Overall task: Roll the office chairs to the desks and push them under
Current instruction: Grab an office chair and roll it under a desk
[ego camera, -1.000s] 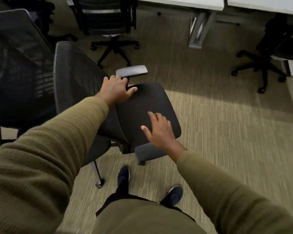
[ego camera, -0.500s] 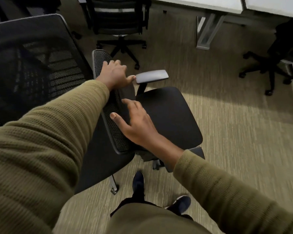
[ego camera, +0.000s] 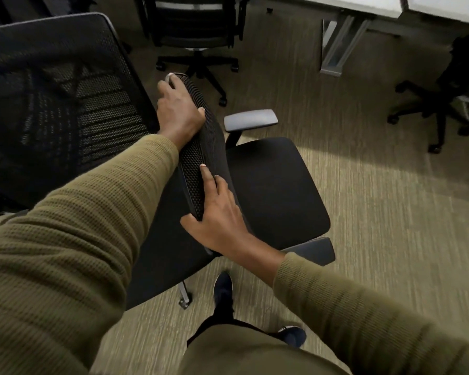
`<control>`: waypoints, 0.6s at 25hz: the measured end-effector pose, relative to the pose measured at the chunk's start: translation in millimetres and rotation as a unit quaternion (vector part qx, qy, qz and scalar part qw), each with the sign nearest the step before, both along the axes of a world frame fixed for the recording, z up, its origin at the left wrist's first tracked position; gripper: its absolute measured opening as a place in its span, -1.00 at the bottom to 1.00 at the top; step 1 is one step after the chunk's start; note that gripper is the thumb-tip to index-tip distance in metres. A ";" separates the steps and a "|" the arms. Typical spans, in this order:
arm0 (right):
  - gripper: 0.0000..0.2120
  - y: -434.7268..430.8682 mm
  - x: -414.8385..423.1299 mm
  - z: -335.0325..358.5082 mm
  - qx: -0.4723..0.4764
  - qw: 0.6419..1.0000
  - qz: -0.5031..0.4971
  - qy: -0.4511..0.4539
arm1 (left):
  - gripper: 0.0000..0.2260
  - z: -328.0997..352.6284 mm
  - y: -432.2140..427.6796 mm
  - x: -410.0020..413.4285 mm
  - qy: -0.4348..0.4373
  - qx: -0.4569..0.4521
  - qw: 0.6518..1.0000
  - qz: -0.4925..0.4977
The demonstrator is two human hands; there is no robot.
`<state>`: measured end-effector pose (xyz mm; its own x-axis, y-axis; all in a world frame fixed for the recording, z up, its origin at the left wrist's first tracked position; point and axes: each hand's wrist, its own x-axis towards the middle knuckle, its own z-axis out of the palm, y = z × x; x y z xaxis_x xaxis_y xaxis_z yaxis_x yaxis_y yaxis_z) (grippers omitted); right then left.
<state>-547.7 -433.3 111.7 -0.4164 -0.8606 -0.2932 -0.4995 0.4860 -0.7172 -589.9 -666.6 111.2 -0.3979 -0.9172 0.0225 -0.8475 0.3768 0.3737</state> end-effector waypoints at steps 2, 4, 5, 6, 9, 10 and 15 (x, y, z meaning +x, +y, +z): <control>-0.01 9.7 -8.8 0.8 -0.013 0.999 -0.013 -0.031 | -0.08 2.6 8.6 -11.2 0.002 -0.003 1.000 -0.004; 0.00 21.3 -15.4 1.9 -0.015 0.999 -0.015 -0.043 | -0.09 4.9 21.5 -20.4 -0.009 -0.001 1.000 -0.013; 0.00 28.3 -18.1 2.3 -0.015 0.999 -0.015 -0.044 | -0.10 5.0 29.6 -24.3 -0.022 -0.005 1.000 -0.019; 0.00 35.6 -21.4 1.9 -0.016 0.999 -0.016 -0.044 | -0.11 4.4 38.3 -28.6 -0.037 -0.011 0.999 -0.025; 0.00 62.5 -37.5 -1.9 -0.014 0.999 -0.031 -0.035 | -0.13 3.3 68.9 -48.8 -0.067 -0.021 0.996 -0.051; -0.01 72.2 -45.2 -2.7 -0.013 0.999 -0.037 -0.033 | -0.13 3.4 80.0 -58.0 -0.070 -0.020 0.996 -0.058; -0.02 119.1 -87.7 -1.8 -0.014 0.997 -0.077 -0.010 | -0.15 7.1 134.0 -113.0 -0.089 -0.015 0.991 -0.102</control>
<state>-635.4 -314.1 109.8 -0.5395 -0.7943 -0.2794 -0.4059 0.5361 -0.7402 -702.9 -532.5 118.3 -0.5752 -0.8171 -0.0381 -0.8038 0.5559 0.2118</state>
